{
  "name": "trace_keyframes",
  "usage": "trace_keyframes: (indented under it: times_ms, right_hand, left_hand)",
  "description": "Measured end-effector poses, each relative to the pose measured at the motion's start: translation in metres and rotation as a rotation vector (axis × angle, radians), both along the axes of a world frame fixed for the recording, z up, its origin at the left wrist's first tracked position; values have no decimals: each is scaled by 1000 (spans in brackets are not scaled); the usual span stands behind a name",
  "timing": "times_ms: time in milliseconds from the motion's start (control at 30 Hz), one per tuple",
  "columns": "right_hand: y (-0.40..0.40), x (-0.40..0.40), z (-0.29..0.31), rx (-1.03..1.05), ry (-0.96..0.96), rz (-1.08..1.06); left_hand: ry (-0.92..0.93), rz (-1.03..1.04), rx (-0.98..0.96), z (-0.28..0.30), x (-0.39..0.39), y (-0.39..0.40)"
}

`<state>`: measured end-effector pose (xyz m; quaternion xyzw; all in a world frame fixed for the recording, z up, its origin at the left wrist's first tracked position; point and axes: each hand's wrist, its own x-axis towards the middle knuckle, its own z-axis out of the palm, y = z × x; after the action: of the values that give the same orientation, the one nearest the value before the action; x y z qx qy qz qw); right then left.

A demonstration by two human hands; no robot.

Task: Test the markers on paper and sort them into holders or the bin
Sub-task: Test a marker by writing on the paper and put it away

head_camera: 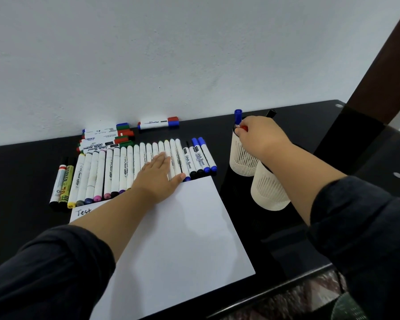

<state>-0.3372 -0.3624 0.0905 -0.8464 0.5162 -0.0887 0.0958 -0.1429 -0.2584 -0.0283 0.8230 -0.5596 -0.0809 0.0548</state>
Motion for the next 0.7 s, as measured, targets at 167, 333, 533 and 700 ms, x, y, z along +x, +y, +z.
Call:
trace_keyframes:
  times_ms: [167,333,533,700]
  right_hand:
    - [-1,-3,-1,-50,-110,-1]
    - [-3,-6,7,-178,-16,94]
    - [1,0,16,-375,173,255]
    - [0,23,18,-455,241,347]
  left_hand:
    - [50,1,18,3,2,-1]
    - [114,-2,42,21,8,0]
    - [97,16,53,32,23,9]
    - [58,41,57,32,43,18]
